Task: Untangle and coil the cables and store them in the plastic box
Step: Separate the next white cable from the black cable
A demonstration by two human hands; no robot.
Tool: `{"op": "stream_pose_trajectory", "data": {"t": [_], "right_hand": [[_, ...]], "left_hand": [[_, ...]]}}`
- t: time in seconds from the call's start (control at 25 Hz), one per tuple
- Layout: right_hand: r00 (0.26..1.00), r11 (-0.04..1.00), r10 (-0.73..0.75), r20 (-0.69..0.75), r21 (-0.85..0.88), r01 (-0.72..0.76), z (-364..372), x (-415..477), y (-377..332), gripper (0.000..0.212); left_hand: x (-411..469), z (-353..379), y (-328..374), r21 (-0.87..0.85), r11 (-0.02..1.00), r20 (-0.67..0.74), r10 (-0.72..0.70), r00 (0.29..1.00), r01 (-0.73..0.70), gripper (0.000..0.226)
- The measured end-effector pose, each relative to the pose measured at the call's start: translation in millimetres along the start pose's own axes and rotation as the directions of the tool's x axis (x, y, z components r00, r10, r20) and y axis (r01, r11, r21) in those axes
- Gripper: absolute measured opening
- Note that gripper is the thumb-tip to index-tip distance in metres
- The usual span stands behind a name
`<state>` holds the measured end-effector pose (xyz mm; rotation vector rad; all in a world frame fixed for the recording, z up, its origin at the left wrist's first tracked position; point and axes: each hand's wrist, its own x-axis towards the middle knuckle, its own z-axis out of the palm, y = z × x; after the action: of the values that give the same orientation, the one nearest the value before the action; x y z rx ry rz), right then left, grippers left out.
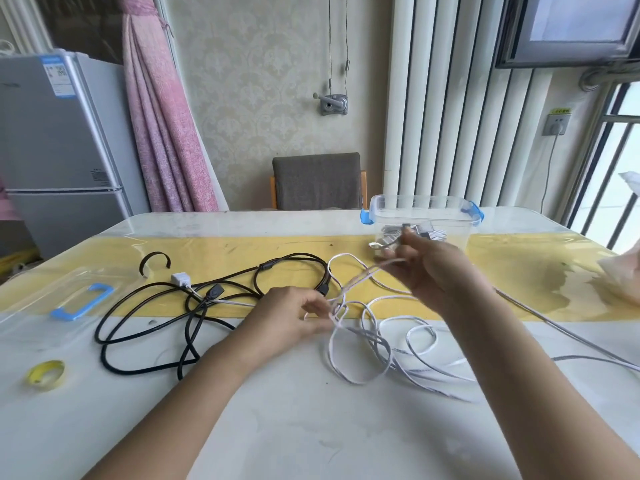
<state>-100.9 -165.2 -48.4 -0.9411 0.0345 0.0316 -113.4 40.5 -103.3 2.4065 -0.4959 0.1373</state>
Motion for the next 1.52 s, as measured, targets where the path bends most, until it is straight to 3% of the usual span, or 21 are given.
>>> {"op": "stream_pose_trajectory", "data": {"t": [0.04,0.08,0.12,0.16,0.2,0.24,0.36,0.44,0.52,0.6,0.68,0.8,0.88,0.92,1.0,1.08,1.24,1.32,1.4,1.52], "right_hand": [[0.99,0.982,-0.105,-0.089,-0.165,0.089,-7.3,1.4,-7.8,0.028],[0.959,0.867,-0.244,-0.142,-0.476,0.149,-16.8,2.6,-14.8,0.028],[0.917,0.592,-0.373,-0.138,-0.797,0.121,-27.9,4.5,-19.3,0.027],[0.878,0.267,-0.463,-0.118,-0.964,0.012,-36.7,5.9,-22.0,0.024],[0.861,0.037,-0.496,-0.116,-0.993,-0.112,-42.3,6.4,-22.3,0.02],[0.862,-0.081,-0.487,-0.142,-0.975,-0.207,-43.3,5.2,-20.2,0.014],[0.89,-0.29,-0.407,-0.205,-0.895,-0.339,-43.4,2.8,-6.9,0.026],[0.888,-0.41,-0.431,-0.159,-0.842,-0.35,-38.8,0.9,0.3,0.034],[0.865,-0.4,-0.501,-0.004,-0.885,-0.236,-33.9,3.3,4.2,0.042],[0.793,-0.296,-0.546,0.27,-0.948,0.119,-23.6,5.6,12.6,0.049],[0.776,-0.136,-0.418,0.473,-0.877,0.461,-4.8,-1.5,27.9,0.04],[0.763,-0.037,-0.094,0.64,-0.768,0.64,7.5,-10.7,64.8,0.036],[0.777,0.032,-0.055,0.627,-0.777,0.629,8.5,-10.0,69.5,0.021],[0.796,0.08,-0.055,0.603,-0.792,0.605,7.9,-8.0,65.3,0.019],[0.833,0.071,-0.104,0.543,-0.832,0.551,6.5,-3.9,52.1,0.025],[0.854,0.001,-0.271,0.443,-0.888,0.461,5.5,-1.2,37.8,0.029],[0.775,0.025,-0.612,0.161,-0.975,0.222,-11.2,5.6,11.2,0.033],[0.71,0.041,-0.701,0.062,-0.991,0.127,-28.0,10.9,-3.3,0.033],[0.698,0.041,-0.716,-0.017,-0.999,0.017,-44.6,15.3,-14.0,0.032],[0.751,0.013,-0.656,-0.077,-0.996,-0.091,-57.6,18.4,-19.1,0.03]], "left_hand": [[-0.8,-3.7,-6.8,0.101,0.994,0.038,-0.053,0.998,0.049,0.029],[-2.0,-9.5,-12.1,0.158,0.982,0.034,-0.107,0.994,0.1,0.038],[-3.3,-15.9,-16.3,0.178,0.972,0.005,-0.159,0.987,0.156,0.043],[-4.2,-22.1,-20.5,0.188,0.96,-0.036,-0.205,0.978,0.209,0.046],[-5.6,-28.0,-24.4,0.205,0.943,-0.064,-0.253,0.965,0.261,0.048],[-6.9,-32.5,-27.8,0.222,0.927,-0.062,-0.297,0.953,0.303,0.048],[-6.9,-37.0,-31.4,0.252,0.911,-0.001,-0.337,0.941,0.327,0.041],[-4.3,-33.3,-30.1,0.324,0.888,-0.067,-0.323,0.944,0.327,0.024],[-2.1,-29.8,-27.4,0.456,0.817,-0.154,-0.317,0.936,0.352,0.008],[1.0,-22.1,-30.0,0.558,0.761,-0.164,-0.29,0.943,0.331,0.008],[3.5,-15.2,-29.3,0.546,0.812,-0.145,-0.149,0.978,0.205,0.014],[7.5,-9.7,-16.0,0.237,0.961,-0.221,0.194,0.956,-0.14,0.029],[5.1,-9.2,-8.6,0.036,0.962,-0.258,0.271,0.928,-0.271,0.016],[3.7,-9.9,-7.3,-0.022,0.967,-0.22,0.244,0.944,-0.255,0.011],[1.9,-12.5,-10.6,-0.025,0.993,-0.08,0.116,0.99,-0.118,0.011],[0.4,-17.4,-17.6,0.103,0.994,-0.007,-0.043,0.999,0.043,0.015],[-1.1,-34.6,-22.0,0.063,0.991,-0.148,-0.104,0.983,0.115,0.031],[-2.7,-44.6,-21.7,0.056,0.99,-0.243,-0.112,0.964,0.129,0.048],[-2.9,-50.3,-27.1,0.032,0.992,-0.357,-0.106,0.928,0.125,0.054],[-0.1,-57.8,-29.6,-0.381,0.925,-0.381,-0.152,0.912,-0.005,0.042]]}}
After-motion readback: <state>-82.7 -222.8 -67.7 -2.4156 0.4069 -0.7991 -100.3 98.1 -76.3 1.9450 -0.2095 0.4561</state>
